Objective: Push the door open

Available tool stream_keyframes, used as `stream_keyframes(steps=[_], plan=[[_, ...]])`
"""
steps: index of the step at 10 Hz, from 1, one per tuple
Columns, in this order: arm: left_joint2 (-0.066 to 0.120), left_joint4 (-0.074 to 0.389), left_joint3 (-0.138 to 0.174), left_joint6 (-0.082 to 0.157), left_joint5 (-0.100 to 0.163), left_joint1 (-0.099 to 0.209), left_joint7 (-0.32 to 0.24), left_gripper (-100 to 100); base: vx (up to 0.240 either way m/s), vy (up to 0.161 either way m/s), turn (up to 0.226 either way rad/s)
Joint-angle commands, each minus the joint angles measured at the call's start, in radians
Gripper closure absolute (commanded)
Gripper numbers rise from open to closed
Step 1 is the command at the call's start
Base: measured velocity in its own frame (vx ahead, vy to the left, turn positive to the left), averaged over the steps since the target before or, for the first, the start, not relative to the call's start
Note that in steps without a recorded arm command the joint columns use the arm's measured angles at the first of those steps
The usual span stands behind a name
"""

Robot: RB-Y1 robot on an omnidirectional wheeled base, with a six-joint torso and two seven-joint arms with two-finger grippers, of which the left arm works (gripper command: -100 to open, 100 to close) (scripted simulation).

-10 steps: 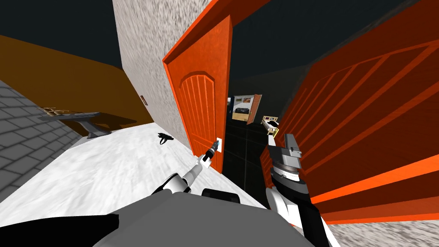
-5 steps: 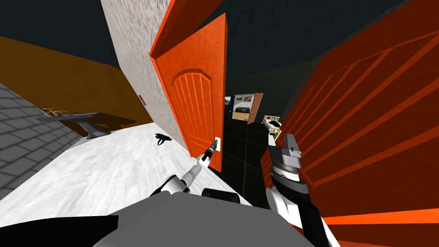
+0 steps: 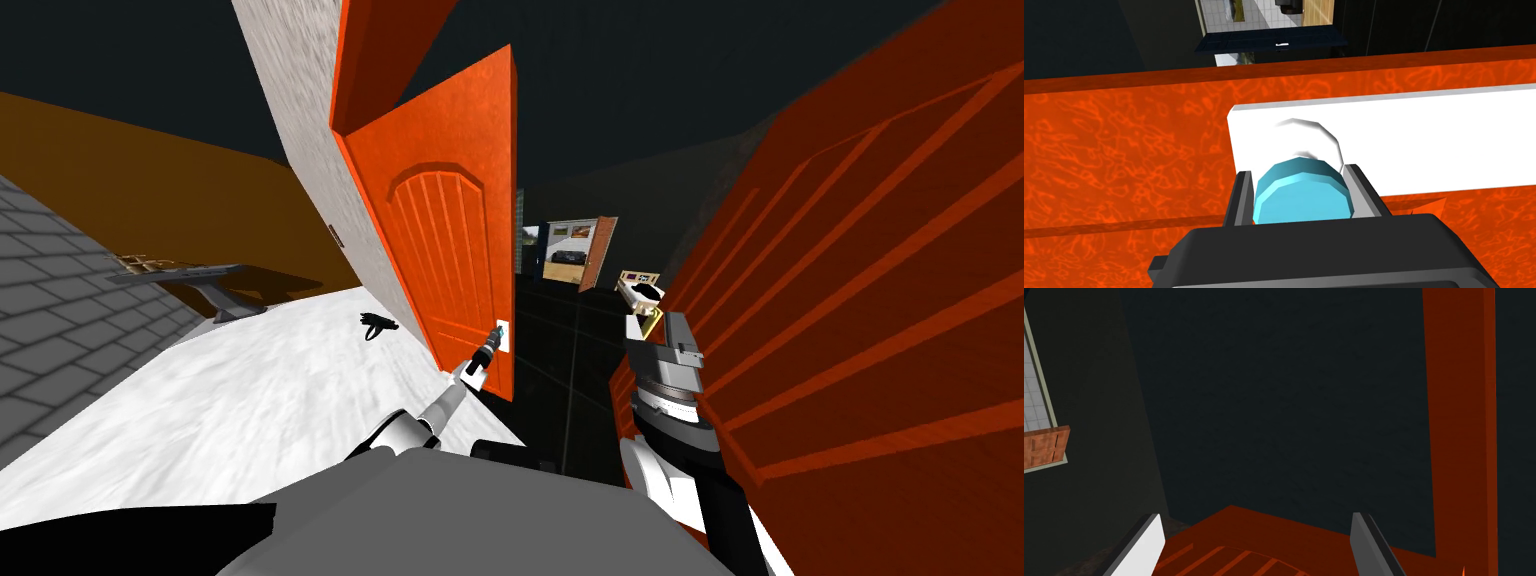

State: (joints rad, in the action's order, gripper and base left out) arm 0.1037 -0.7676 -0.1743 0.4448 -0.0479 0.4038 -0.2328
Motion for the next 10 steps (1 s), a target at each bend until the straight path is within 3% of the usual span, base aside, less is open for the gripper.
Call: stream_keyframes(steps=[1,3,4,5,10], plan=[[0.01,0.027,0.031,0.013,0.006,0.025,0.008,100,0.116,-0.112,0.05],[0.018,0.03,0.065,0.011,0.01,0.022,0.017,100,0.133,-0.155,0.056],[0.018,0.03,0.065,0.011,0.01,0.022,0.017,100,0.119,-0.128,0.048],[0.025,0.031,0.091,0.01,0.013,0.019,0.024,100,0.141,-0.151,0.094],[0.034,0.034,0.132,0.008,0.018,0.015,0.035,100,0.12,-0.124,0.053]])
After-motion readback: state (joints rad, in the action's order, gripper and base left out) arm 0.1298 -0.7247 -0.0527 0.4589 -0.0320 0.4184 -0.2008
